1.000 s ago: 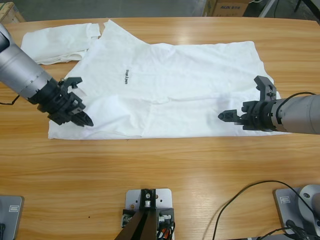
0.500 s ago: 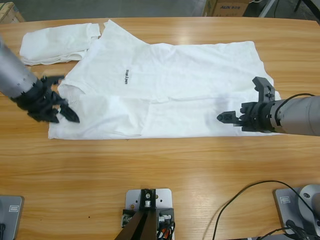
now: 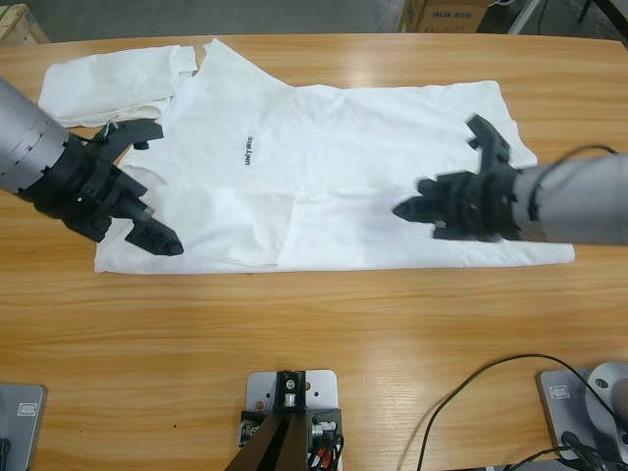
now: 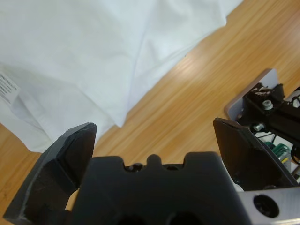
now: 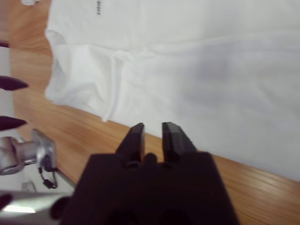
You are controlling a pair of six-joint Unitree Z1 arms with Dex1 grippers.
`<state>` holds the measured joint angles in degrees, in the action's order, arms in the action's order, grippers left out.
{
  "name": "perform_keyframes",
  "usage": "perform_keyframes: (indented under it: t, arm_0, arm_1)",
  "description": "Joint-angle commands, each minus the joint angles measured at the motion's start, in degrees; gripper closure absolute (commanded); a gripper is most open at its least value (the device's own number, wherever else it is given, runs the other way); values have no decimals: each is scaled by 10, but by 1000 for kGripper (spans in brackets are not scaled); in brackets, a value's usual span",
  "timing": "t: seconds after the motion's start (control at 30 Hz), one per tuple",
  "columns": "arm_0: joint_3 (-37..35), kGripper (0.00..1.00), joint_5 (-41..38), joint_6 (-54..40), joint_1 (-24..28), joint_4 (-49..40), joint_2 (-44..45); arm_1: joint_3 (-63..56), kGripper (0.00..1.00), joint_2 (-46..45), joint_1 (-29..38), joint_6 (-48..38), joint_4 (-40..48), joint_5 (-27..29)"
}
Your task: Fold clothes
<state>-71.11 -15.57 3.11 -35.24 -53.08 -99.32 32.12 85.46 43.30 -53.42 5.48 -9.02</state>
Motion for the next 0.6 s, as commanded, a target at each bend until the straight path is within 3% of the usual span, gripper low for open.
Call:
perform_keyframes:
  t: [0.03,0.1,0.13,0.4,0.5,0.6]
  arm_0:
    - [39,27,6,1,1,25,12]
    - [40,24,6,3,2,29,11]
    - [41,25,6,4,1,29,11]
    - [76,26,7,5,5,38,32]
    - [90,26,7,5,9,46,38]
    - [98,25,7,5,12,51,41]
  arm_1:
    - [47,937,104,52,-82,11,-15]
    - [74,633,121,72,-92,-2,-14]
    - [88,534,130,81,-95,-10,-12]
    - [145,83,171,106,-114,-42,-8]
    - [148,60,182,114,-129,-50,-8]
    - [155,196,200,125,-136,-47,-10]
